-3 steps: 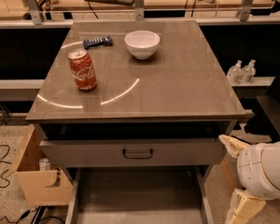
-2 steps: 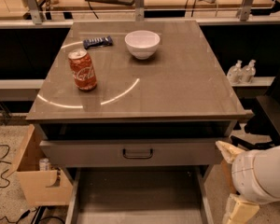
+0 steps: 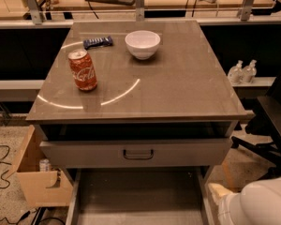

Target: Close middle drawer

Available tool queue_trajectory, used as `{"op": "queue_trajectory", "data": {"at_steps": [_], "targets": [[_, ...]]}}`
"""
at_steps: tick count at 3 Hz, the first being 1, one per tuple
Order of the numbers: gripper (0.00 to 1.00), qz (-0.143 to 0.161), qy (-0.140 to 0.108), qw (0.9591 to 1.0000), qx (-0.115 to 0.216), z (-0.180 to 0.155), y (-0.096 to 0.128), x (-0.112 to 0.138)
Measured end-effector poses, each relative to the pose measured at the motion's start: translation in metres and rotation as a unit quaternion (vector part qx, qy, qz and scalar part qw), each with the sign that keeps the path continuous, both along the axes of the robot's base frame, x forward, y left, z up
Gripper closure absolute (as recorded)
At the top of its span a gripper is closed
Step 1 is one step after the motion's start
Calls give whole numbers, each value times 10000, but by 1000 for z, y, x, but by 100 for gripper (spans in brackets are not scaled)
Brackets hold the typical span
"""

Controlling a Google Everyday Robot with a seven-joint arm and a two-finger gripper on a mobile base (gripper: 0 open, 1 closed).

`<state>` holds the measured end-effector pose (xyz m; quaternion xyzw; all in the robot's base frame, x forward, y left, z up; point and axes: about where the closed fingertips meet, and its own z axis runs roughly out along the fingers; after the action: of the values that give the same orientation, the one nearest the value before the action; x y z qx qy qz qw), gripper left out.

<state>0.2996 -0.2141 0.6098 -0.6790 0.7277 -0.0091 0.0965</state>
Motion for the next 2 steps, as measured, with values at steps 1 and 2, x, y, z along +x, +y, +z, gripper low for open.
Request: {"op": "queue_trajectory", "data": {"at_steps": [1, 2], "targets": [[0, 206, 253, 9992, -246, -48, -1, -24], [0, 395, 462, 9978, -246, -107, 14, -39]]}}
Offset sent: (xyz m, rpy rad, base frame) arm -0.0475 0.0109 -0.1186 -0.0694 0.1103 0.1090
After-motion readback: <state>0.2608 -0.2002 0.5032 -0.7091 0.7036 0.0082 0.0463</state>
